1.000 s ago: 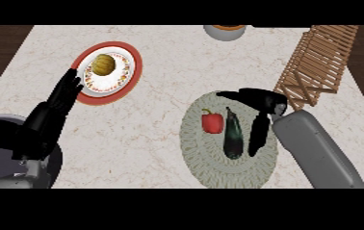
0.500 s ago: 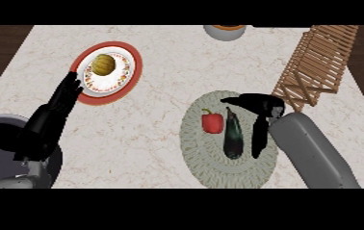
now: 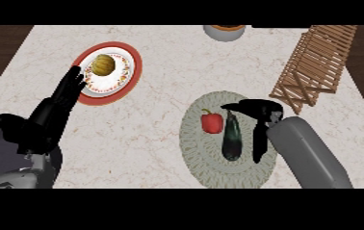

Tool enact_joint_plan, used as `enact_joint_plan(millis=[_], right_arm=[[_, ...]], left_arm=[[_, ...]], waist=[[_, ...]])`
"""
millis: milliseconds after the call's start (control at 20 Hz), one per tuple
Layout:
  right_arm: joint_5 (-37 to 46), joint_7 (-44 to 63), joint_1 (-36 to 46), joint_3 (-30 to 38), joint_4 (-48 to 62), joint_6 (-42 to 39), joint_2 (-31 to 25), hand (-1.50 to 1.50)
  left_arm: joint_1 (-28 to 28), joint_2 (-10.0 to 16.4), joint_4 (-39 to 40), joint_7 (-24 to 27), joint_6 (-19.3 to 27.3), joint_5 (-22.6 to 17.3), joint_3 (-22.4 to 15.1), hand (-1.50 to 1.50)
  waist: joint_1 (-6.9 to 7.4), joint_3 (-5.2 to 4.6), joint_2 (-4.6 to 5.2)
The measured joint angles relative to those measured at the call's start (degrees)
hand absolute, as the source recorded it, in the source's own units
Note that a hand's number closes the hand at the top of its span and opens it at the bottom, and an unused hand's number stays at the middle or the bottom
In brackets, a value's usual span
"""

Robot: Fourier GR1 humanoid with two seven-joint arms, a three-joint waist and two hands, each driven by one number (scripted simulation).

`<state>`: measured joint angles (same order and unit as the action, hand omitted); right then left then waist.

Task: Pick the eggplant from the placemat and place it in the tiered shelf

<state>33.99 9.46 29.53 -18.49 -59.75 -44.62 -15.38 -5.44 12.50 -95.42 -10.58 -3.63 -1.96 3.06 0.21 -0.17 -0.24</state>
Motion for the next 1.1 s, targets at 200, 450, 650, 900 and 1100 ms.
enact_joint_plan(millis=[200, 450, 650, 900, 1100], right_arm=[[2.0, -3.4, -0.7, -0.4, 1.4, 0.7, 0.2, -1.5], [3.0, -3.7, -1.5, -0.1, 1.4, 0.4, 1.0, -1.5], [3.9, -5.9, -3.4, -0.5, 1.3, 1.9, 1.3, -1.5], [5.5, -7.9, -5.3, -0.7, 0.8, 5.3, 1.3, 1.5], [8.4, -10.8, -6.5, -0.9, 0.4, 12.5, 1.1, 1.5]], left_arm=[[0.7, 0.2, -1.2, -0.4, -0.7, -0.4, 0.7, 0.0], [1.4, -0.9, -1.8, -0.3, -0.4, 0.5, 0.1, 0.0], [0.9, -1.4, -1.6, -0.2, 0.1, 1.2, -0.2, 0.0], [2.1, -0.2, -1.8, 0.8, -1.6, 0.0, 1.1, 0.0], [1.7, -0.5, -1.7, 0.3, -1.6, 0.3, 0.8, 0.0]], waist=[[0.04, -0.5, -0.75], [-0.18, -0.84, -1.11], [-0.18, -1.13, -1.54], [0.06, -1.25, -1.87], [0.06, -1.3, -1.93]])
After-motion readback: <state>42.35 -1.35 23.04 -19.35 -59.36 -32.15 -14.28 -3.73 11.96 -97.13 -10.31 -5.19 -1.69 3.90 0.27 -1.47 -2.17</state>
